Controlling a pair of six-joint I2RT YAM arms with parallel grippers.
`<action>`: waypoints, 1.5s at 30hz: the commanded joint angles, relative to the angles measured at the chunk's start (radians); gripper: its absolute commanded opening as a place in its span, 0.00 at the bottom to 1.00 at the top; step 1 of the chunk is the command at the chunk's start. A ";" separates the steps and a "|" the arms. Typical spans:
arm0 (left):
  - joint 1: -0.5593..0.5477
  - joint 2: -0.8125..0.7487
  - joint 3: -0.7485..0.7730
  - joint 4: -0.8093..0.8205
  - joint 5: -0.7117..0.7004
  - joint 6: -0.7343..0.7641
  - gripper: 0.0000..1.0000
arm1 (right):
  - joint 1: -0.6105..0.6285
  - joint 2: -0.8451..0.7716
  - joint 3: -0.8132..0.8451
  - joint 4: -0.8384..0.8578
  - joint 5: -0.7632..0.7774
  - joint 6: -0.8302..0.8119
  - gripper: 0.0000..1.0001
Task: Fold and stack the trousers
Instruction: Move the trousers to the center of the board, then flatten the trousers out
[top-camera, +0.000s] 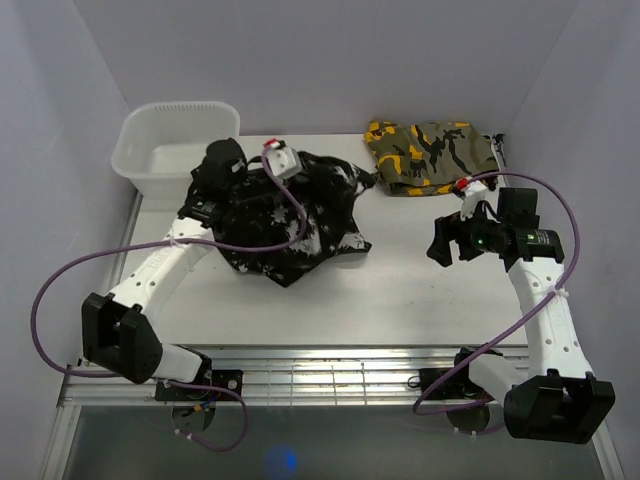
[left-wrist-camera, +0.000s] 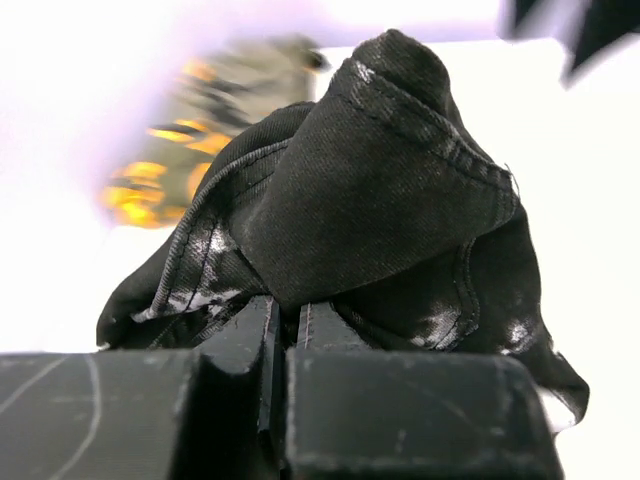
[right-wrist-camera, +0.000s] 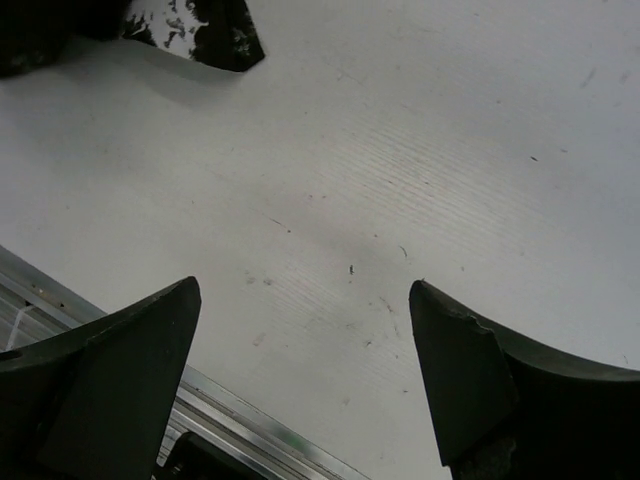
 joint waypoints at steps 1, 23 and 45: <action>-0.165 0.013 0.049 -0.106 -0.047 0.210 0.00 | -0.076 -0.011 0.086 -0.053 0.036 -0.023 0.90; 0.242 -0.003 0.199 -0.375 -0.219 -0.397 0.88 | 0.070 0.222 0.048 -0.204 -0.058 -0.125 0.90; 0.727 0.238 -0.189 0.125 -0.068 -0.635 0.94 | 0.316 0.365 0.019 -0.205 0.133 -0.149 0.90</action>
